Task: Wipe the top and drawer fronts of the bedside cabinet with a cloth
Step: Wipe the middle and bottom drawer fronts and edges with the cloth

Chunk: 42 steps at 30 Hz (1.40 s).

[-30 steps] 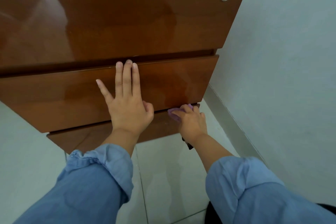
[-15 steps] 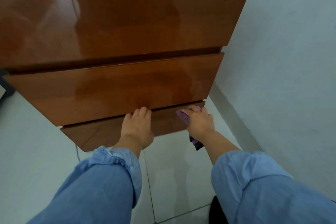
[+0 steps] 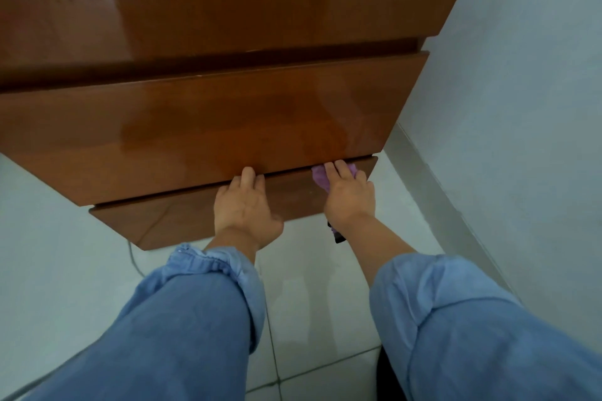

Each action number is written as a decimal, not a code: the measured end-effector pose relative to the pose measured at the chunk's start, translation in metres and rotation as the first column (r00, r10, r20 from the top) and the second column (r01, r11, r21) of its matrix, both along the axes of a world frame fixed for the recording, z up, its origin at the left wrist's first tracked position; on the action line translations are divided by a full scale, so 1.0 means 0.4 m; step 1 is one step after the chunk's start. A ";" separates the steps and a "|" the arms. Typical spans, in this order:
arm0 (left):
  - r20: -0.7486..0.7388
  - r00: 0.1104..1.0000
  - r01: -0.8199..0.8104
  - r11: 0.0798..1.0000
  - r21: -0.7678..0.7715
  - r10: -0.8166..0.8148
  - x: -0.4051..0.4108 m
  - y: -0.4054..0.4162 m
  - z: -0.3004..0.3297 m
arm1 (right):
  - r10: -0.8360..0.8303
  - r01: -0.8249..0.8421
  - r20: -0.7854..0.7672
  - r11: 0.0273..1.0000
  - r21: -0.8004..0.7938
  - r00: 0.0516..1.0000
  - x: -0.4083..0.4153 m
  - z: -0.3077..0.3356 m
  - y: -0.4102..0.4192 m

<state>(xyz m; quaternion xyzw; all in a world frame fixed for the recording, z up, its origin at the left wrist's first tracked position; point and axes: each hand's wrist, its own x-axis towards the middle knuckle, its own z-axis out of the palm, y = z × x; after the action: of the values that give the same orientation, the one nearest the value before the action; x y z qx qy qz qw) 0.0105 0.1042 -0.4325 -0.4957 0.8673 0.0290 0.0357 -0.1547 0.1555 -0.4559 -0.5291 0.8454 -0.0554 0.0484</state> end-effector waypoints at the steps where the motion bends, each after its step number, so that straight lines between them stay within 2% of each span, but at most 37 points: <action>1: 0.002 1.000 0.002 1.000 -0.006 -0.002 -0.001 -0.002 0.002 | -0.003 0.003 -0.020 1.000 0.006 1.000 0.002 0.001 0.000; 19: 0.016 0.999 0.052 0.998 -0.035 -0.051 0.005 -0.013 0.009 | 0.029 -0.020 -0.181 0.998 0.052 0.983 0.000 0.057 -0.027; 24: 0.015 0.998 0.055 0.997 -0.048 -0.055 0.010 -0.013 0.010 | 0.037 -0.035 -0.205 0.999 0.014 0.978 0.002 0.068 -0.011; 27: 0.024 0.999 0.049 0.998 -0.041 -0.048 0.008 -0.018 0.012 | 0.122 -0.062 -0.236 0.967 0.246 0.964 0.018 0.026 0.048; 29: 0.032 0.998 0.048 0.998 -0.041 -0.047 0.006 -0.015 0.012 | 0.004 0.024 -0.082 0.941 0.338 0.997 0.020 -0.025 0.123; 31: 0.025 0.999 0.049 0.997 -0.055 -0.048 0.006 -0.014 0.011 | -0.092 0.081 0.030 0.962 0.262 0.995 0.009 -0.047 0.165; 34: 0.034 0.997 0.072 0.994 -0.078 -0.069 0.014 -0.007 0.002 | -0.060 0.061 0.052 0.998 -0.021 0.997 0.002 -0.038 0.141; 37: 0.033 0.998 0.060 0.993 -0.100 -0.057 0.012 0.005 -0.004 | -0.133 0.160 0.116 0.949 -0.270 0.984 0.005 -0.001 0.085; 39: 0.033 0.998 0.056 0.993 -0.103 -0.053 0.010 0.009 -0.006 | -0.198 0.261 0.206 0.899 -0.350 0.958 -0.002 0.020 0.059; 42: 0.040 0.997 0.064 0.993 -0.098 -0.060 0.006 0.008 -0.007 | -0.260 0.335 0.227 0.847 -0.413 0.938 -0.042 0.041 0.036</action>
<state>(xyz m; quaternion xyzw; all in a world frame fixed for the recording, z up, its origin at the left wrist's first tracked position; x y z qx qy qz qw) 0.0130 0.1073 -0.4355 -0.4701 0.8818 -0.0247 0.0280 -0.1716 0.1701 -0.4397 -0.3817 0.8750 -0.2973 -0.0147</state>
